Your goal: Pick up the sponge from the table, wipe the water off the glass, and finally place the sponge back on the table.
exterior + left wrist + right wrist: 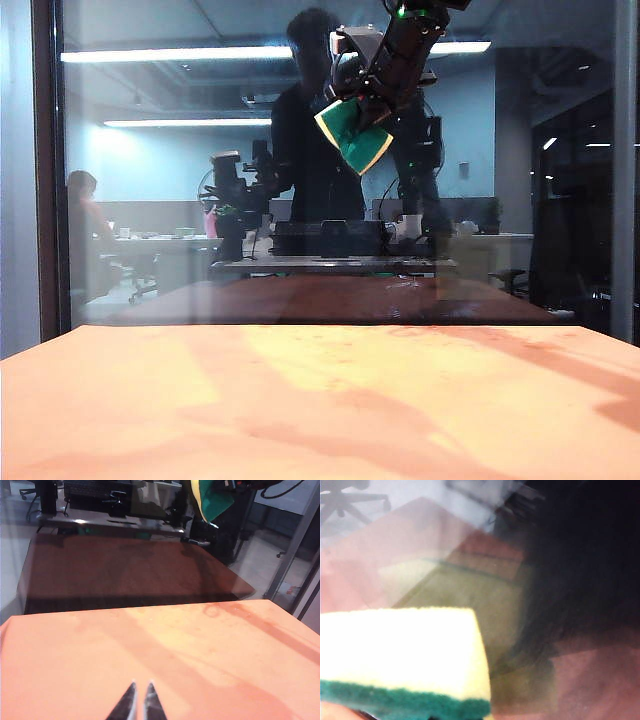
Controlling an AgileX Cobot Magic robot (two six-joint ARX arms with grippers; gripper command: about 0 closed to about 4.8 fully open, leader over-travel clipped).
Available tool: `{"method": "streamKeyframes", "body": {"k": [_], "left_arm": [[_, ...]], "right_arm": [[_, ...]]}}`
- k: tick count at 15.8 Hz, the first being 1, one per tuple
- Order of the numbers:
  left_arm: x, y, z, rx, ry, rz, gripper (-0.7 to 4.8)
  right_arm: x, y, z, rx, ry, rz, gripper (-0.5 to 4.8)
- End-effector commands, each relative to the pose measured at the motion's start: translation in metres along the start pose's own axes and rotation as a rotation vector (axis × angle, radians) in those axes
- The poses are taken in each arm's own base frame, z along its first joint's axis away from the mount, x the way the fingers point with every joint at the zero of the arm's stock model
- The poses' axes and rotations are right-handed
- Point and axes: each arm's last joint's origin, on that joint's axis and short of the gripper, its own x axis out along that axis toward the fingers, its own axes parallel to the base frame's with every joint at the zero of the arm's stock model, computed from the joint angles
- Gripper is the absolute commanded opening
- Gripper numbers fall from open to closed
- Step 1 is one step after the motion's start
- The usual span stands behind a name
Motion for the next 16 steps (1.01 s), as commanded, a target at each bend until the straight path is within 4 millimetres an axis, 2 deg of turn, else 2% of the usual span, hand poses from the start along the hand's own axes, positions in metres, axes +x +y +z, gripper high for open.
{"method": "streamKeyframes", "body": {"k": [1, 4, 5, 6, 10, 11, 16], "left_arm": [[0.0, 0.0, 0.003, 0.011, -0.016, -0.001, 0.25], [0.0, 0.0, 0.003, 0.011, -0.016, -0.001, 0.25], [0.0, 0.0, 0.003, 0.011, -0.016, -0.001, 0.25], [0.0, 0.0, 0.003, 0.011, -0.016, -0.001, 0.25], [0.0, 0.0, 0.003, 0.011, -0.016, -0.001, 0.25], [0.0, 0.0, 0.003, 0.012, -0.017, -0.001, 0.25], [0.0, 0.0, 0.003, 0.038, -0.018, 0.013, 0.25]], "right_arm": [[-0.012, -0.012, 0.009, 0.012, -0.018, -0.094, -0.09], [-0.045, -0.035, 0.029, 0.029, -0.098, -0.149, -0.09], [-0.066, -0.044, 0.042, 0.034, -0.144, -0.172, -0.09], [-0.077, -0.048, 0.048, 0.036, -0.166, -0.183, -0.09], [-0.115, -0.052, 0.069, 0.04, -0.248, -0.193, -0.09], [-0.131, -0.054, 0.076, 0.076, -0.285, -0.178, -0.09], [-0.159, -0.068, 0.081, 0.119, -0.312, -0.161, -0.09]]}}
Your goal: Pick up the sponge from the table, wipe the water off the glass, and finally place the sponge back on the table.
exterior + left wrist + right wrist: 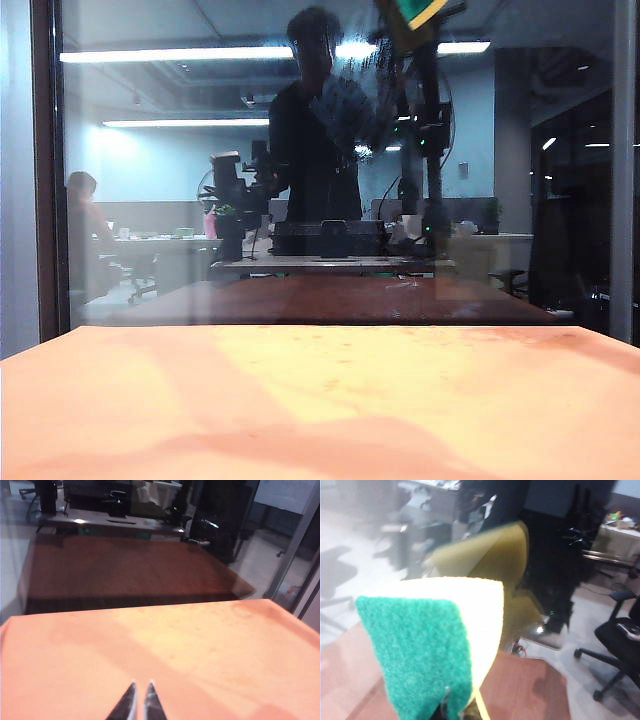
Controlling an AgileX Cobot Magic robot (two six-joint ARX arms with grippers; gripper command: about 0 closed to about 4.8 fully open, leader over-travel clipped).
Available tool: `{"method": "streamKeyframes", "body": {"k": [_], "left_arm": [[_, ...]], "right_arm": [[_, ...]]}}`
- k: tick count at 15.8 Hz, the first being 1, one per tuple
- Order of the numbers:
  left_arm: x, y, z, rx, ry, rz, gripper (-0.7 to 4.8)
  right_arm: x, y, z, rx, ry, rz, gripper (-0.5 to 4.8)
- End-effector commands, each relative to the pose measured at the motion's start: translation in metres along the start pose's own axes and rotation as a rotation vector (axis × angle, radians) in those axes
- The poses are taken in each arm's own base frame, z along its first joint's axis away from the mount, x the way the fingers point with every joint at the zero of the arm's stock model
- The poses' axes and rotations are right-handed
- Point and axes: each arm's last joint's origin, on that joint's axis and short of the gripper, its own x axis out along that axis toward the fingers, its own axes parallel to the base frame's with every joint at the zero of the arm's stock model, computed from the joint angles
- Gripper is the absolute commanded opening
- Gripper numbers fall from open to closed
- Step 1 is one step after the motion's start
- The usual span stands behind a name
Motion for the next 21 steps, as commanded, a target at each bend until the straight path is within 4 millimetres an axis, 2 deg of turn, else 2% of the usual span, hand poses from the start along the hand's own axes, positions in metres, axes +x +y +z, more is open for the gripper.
{"method": "streamKeyframes", "body": {"k": [1, 6, 8, 15, 21], "left_arm": [[-0.001, 0.0, 0.003, 0.025, -0.019, 0.018, 0.25], [-0.001, 0.0, 0.003, 0.025, -0.019, 0.018, 0.25], [-0.001, 0.0, 0.003, 0.025, -0.019, 0.018, 0.25], [-0.001, 0.0, 0.003, 0.025, -0.019, 0.019, 0.25], [-0.001, 0.0, 0.003, 0.025, -0.02, 0.02, 0.25]], "right_arm": [[-0.013, -0.01, 0.007, 0.015, -0.005, -0.006, -0.09], [-0.025, -0.038, 0.009, 0.083, 0.007, -0.023, -0.09], [-0.031, -0.042, 0.01, 0.083, 0.021, -0.032, -0.09], [-0.065, -0.078, 0.015, 0.104, 0.07, -0.077, -0.09], [-0.104, -0.08, 0.031, 0.118, 0.064, -0.089, -0.09]]}}
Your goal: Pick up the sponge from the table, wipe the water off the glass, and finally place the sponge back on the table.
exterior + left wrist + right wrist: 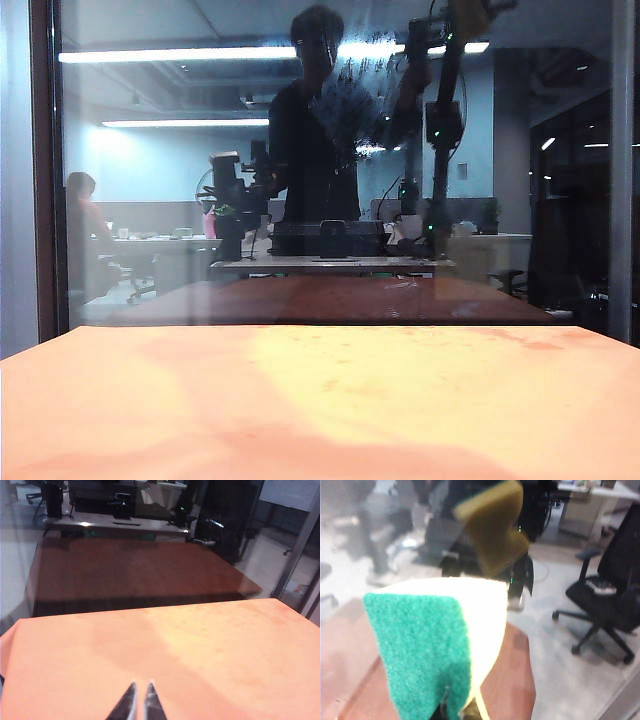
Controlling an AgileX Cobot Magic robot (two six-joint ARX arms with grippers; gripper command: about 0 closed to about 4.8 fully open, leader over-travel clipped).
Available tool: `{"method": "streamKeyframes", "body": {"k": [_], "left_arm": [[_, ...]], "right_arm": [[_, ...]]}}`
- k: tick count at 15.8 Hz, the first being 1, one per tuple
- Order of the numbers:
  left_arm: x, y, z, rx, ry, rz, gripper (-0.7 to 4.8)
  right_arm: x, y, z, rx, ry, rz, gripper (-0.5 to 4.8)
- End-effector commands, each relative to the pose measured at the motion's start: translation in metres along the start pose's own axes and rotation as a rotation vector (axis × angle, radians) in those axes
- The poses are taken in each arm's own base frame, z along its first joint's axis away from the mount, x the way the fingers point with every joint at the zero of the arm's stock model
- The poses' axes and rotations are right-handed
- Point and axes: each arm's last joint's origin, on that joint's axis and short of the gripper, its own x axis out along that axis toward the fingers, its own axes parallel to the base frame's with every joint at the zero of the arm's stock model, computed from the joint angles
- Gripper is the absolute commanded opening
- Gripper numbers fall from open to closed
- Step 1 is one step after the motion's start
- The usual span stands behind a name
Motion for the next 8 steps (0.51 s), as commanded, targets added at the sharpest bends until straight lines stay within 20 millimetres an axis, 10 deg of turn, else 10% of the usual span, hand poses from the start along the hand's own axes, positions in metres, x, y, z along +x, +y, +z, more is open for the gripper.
{"method": "streamKeyframes", "body": {"k": [1, 8], "left_arm": [[0.0, 0.0, 0.003, 0.011, -0.017, 0.001, 0.25], [0.0, 0.0, 0.003, 0.012, -0.018, 0.001, 0.25]], "right_arm": [[-0.021, -0.001, 0.004, 0.014, -0.007, -0.002, -0.09], [-0.081, -0.007, -0.053, 0.039, 0.007, -0.024, -0.09]]}}
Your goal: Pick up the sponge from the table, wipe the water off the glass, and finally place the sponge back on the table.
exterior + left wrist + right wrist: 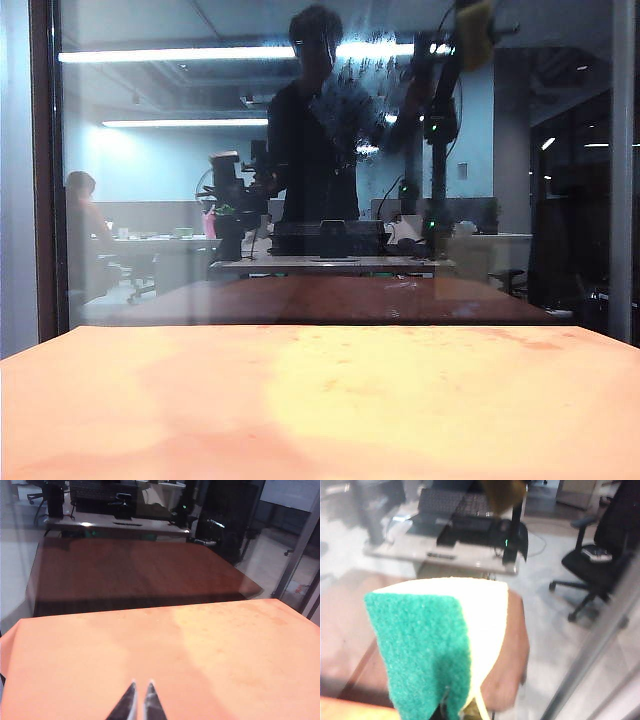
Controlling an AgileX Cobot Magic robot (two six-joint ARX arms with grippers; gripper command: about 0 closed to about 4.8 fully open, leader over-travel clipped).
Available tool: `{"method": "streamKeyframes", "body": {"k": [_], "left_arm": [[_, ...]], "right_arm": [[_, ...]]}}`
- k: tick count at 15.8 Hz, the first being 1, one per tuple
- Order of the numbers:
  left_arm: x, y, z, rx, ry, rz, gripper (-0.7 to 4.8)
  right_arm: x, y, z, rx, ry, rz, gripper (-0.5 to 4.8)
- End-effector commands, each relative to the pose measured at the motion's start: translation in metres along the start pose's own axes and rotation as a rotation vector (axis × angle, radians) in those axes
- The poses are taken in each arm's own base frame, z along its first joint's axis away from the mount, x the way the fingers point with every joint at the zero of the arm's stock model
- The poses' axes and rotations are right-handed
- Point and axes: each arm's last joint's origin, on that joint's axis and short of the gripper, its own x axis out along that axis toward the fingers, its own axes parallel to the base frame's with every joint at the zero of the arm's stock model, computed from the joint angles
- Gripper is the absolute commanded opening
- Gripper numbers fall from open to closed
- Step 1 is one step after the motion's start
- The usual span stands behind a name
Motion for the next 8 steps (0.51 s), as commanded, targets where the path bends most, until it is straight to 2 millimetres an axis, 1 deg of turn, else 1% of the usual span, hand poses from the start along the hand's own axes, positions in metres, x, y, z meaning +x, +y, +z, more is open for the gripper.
{"method": "streamKeyframes", "body": {"k": [1, 3, 4, 7, 8], "left_arm": [[0.0, 0.0, 0.003, 0.013, -0.02, -0.001, 0.25], [0.0, 0.0, 0.004, 0.014, -0.023, -0.001, 0.25], [0.0, 0.0, 0.004, 0.014, -0.023, -0.002, 0.25], [0.0, 0.0, 0.004, 0.015, -0.027, -0.002, 0.25], [0.0, 0.0, 0.004, 0.017, -0.031, -0.002, 0.25]], "right_arm": [[-0.024, 0.005, -0.027, 0.024, -0.112, -0.011, -0.09], [-0.03, 0.008, -0.052, 0.056, -0.102, -0.004, -0.09], [-0.031, 0.011, -0.071, 0.079, -0.072, 0.03, -0.09], [-0.044, 0.017, -0.112, 0.154, -0.1, 0.047, -0.09], [-0.05, 0.02, -0.137, 0.184, -0.106, 0.049, -0.09]]}}
